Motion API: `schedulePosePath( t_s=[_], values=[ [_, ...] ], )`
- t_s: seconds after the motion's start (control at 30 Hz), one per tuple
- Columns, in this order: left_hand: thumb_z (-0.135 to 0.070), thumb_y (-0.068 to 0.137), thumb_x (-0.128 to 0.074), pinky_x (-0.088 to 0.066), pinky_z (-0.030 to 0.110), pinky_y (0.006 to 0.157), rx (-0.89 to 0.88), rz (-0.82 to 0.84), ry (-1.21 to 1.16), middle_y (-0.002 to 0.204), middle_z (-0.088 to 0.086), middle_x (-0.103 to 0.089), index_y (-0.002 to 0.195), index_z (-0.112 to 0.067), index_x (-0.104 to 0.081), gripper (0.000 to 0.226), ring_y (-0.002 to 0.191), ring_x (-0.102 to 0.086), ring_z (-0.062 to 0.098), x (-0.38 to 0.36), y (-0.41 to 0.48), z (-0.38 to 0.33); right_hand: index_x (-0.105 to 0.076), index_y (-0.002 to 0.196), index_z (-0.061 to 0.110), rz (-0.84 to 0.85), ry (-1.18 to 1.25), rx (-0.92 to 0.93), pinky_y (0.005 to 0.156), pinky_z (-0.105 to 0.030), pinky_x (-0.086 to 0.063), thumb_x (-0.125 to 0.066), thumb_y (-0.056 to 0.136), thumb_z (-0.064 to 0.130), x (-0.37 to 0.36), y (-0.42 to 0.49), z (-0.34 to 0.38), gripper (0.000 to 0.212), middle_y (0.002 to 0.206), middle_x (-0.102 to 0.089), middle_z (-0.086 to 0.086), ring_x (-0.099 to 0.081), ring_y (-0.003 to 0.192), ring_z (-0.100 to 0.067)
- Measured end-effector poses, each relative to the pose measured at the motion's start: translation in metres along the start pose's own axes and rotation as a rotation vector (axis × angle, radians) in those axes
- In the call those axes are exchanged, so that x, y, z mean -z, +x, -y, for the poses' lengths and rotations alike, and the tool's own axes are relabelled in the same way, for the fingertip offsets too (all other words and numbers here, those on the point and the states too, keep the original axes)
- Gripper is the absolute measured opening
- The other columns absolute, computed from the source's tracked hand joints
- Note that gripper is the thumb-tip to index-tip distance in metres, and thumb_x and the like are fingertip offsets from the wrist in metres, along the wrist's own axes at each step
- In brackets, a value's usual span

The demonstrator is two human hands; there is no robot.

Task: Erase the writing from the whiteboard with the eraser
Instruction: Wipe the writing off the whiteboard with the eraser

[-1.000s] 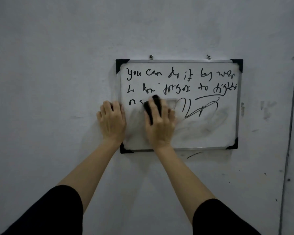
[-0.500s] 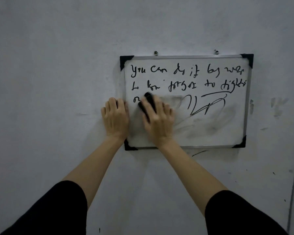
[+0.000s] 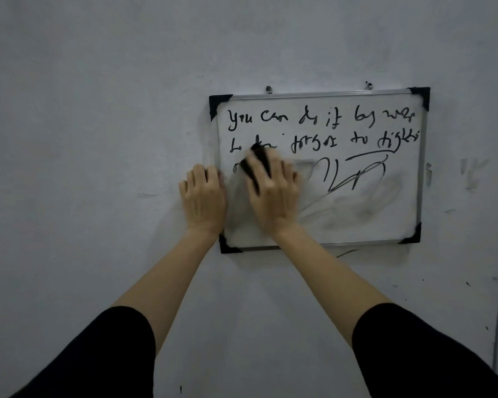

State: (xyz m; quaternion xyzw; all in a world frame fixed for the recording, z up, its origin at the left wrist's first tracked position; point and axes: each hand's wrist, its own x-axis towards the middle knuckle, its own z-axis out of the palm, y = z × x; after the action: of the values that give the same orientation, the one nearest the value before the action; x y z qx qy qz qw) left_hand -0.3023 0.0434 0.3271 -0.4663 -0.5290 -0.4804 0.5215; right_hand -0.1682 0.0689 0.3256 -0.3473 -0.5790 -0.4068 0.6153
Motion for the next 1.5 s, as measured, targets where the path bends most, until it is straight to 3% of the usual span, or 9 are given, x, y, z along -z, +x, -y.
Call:
schedulePosePath(
  t_s=[0.13,0.27,0.37,0.53,0.6,0.8,1.07,1.27,1.5],
  values=[
    [-0.015,0.093,-0.046,-0.032,0.035,0.060,-0.001,0.025,-0.036,0.080,0.013,-0.051,0.082,-0.005,-0.055,0.018,0.067,-0.047,0.028,-0.001,-0.001,0.001,-0.065,0.127,0.026,-0.057,-0.007,-0.233,0.075,-0.041,-0.043,-0.070,0.085,0.023,-0.006,0.012,0.016,0.042,0.126,-0.061,-0.009,-0.050,0.100,-0.027],
    [-0.007,0.086,-0.058,-0.032,0.034,0.059,0.024,0.043,-0.011,0.078,0.013,-0.051,0.081,-0.006,-0.054,0.007,0.066,-0.048,0.028,-0.001,-0.002,0.001,-0.066,0.124,0.022,-0.022,0.012,0.086,0.074,-0.041,-0.044,-0.059,0.094,0.027,-0.004,-0.003,0.020,0.031,0.125,-0.063,-0.011,-0.056,0.095,-0.029],
    [-0.008,0.089,-0.054,-0.032,0.035,0.059,0.022,0.040,-0.017,0.079,0.013,-0.052,0.083,-0.006,-0.054,0.007,0.066,-0.048,0.028,-0.003,-0.005,0.002,-0.064,0.127,0.024,0.024,-0.013,0.255,0.075,-0.041,-0.042,-0.062,0.090,0.022,0.000,0.000,0.006,0.037,0.128,-0.061,-0.010,-0.052,0.098,-0.027],
    [-0.014,0.095,-0.046,-0.033,0.035,0.058,0.005,0.028,-0.046,0.079,0.013,-0.051,0.082,-0.005,-0.052,0.017,0.065,-0.046,0.027,-0.003,-0.006,0.003,-0.066,0.124,0.026,-0.041,-0.050,-0.038,0.073,-0.042,-0.044,-0.068,0.086,0.025,-0.004,0.028,0.003,0.038,0.125,-0.062,-0.007,-0.052,0.096,-0.028],
    [-0.013,0.094,-0.046,-0.032,0.035,0.058,0.003,0.030,-0.049,0.078,0.013,-0.051,0.081,-0.005,-0.052,0.016,0.065,-0.045,0.027,-0.003,-0.006,0.003,-0.065,0.124,0.024,-0.050,-0.038,-0.064,0.074,-0.042,-0.043,-0.067,0.085,0.023,-0.007,0.025,0.014,0.040,0.126,-0.061,-0.009,-0.051,0.098,-0.029],
    [-0.012,0.090,-0.051,-0.029,0.036,0.061,0.009,0.019,-0.061,0.080,0.013,-0.049,0.082,-0.007,-0.049,0.009,0.067,-0.044,0.028,-0.006,-0.011,0.006,-0.064,0.126,0.021,0.026,-0.005,0.345,0.074,-0.042,-0.043,-0.062,0.090,0.023,-0.005,0.012,0.009,0.037,0.127,-0.060,-0.014,-0.052,0.097,-0.030],
    [-0.018,0.093,-0.041,-0.025,0.035,0.064,0.010,-0.048,-0.102,0.082,0.015,-0.049,0.080,-0.006,-0.049,0.020,0.070,-0.044,0.028,-0.009,0.017,0.005,-0.065,0.125,0.023,-0.063,-0.027,0.104,0.073,-0.042,-0.045,-0.067,0.086,0.027,-0.012,0.054,0.000,0.039,0.124,-0.062,-0.011,-0.054,0.096,-0.030],
    [-0.019,0.094,-0.040,-0.028,0.037,0.063,0.026,-0.060,-0.067,0.083,0.015,-0.050,0.081,-0.006,-0.049,0.020,0.071,-0.046,0.029,-0.013,0.026,0.002,-0.063,0.128,0.020,0.000,0.021,0.506,0.072,-0.041,-0.040,-0.058,0.092,0.024,-0.010,0.056,-0.013,0.036,0.123,-0.062,-0.014,-0.057,0.093,-0.032],
    [-0.020,0.094,-0.038,-0.023,0.034,0.065,0.002,-0.073,-0.065,0.082,0.016,-0.049,0.080,-0.005,-0.049,0.023,0.069,-0.044,0.028,-0.013,0.027,0.002,-0.064,0.126,0.021,-0.069,-0.017,0.146,0.073,-0.041,-0.043,-0.066,0.086,0.023,-0.016,0.069,-0.001,0.041,0.123,-0.062,-0.013,-0.057,0.094,-0.032]
  ],
)
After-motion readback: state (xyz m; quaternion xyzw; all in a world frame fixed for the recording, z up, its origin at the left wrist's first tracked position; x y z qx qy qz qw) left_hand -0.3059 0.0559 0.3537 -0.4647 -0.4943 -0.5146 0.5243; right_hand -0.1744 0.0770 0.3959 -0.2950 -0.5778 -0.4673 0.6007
